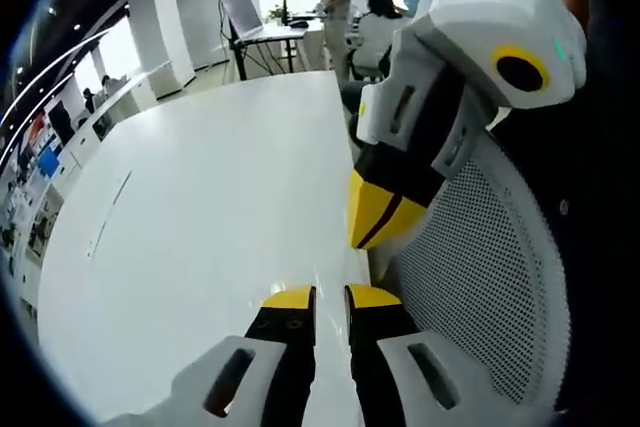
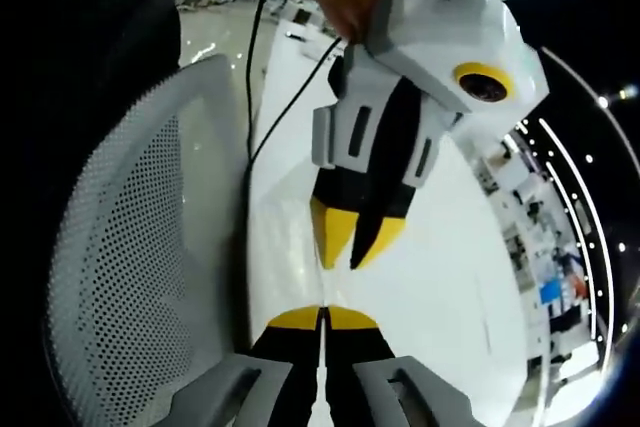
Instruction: Open the resealable bag by pulling the two sides of the seal apart until the entire bag opening is separated and visibly accessible.
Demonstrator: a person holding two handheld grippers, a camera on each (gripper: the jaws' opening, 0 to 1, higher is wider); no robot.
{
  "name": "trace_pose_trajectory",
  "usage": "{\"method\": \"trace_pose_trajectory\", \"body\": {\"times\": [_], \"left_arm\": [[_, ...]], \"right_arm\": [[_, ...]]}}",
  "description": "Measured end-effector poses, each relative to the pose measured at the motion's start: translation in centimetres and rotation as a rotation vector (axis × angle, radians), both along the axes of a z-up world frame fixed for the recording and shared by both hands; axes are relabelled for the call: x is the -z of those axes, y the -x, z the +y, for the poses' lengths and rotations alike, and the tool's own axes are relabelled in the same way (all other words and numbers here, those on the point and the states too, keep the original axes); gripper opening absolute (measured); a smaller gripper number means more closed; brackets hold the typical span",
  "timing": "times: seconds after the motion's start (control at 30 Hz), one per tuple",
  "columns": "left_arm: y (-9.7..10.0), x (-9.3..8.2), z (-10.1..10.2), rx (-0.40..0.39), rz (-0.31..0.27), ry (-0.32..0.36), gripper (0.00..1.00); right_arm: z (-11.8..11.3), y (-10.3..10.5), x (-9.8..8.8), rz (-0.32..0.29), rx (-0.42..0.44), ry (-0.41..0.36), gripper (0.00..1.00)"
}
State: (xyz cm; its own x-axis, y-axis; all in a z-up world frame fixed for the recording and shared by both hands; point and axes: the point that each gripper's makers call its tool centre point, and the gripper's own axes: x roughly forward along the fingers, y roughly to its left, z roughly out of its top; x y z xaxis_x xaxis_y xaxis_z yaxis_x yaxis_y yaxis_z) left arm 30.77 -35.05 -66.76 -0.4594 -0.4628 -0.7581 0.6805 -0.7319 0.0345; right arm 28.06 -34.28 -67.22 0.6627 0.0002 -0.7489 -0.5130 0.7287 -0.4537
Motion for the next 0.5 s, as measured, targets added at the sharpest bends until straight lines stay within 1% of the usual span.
{"method": "trace_pose_trajectory", "body": {"times": [0.2, 0.27, 0.37, 0.43, 0.5], "left_arm": [[-0.6, 0.5, 0.5, -0.007, -0.014, -0.023, 0.09], [-0.7, 0.8, 0.8, -0.017, -0.011, -0.042, 0.09], [-0.7, 1.1, 1.0, -0.019, -0.008, -0.060, 0.05], [-0.6, 1.3, 1.1, -0.021, -0.007, -0.069, 0.00], [-0.6, 1.3, 1.1, -0.031, -0.001, -0.074, 0.00]], "right_arm": [[0.1, -0.2, -0.3, -0.013, -0.003, 0.005, 0.00], [0.1, -0.2, -0.4, -0.016, -0.002, 0.004, 0.00], [0.1, -0.2, -0.4, -0.018, -0.003, 0.004, 0.00], [0.1, -0.2, -0.5, -0.018, -0.005, 0.005, 0.00], [0.1, -0.2, -0.4, -0.018, -0.004, 0.004, 0.00]]}}
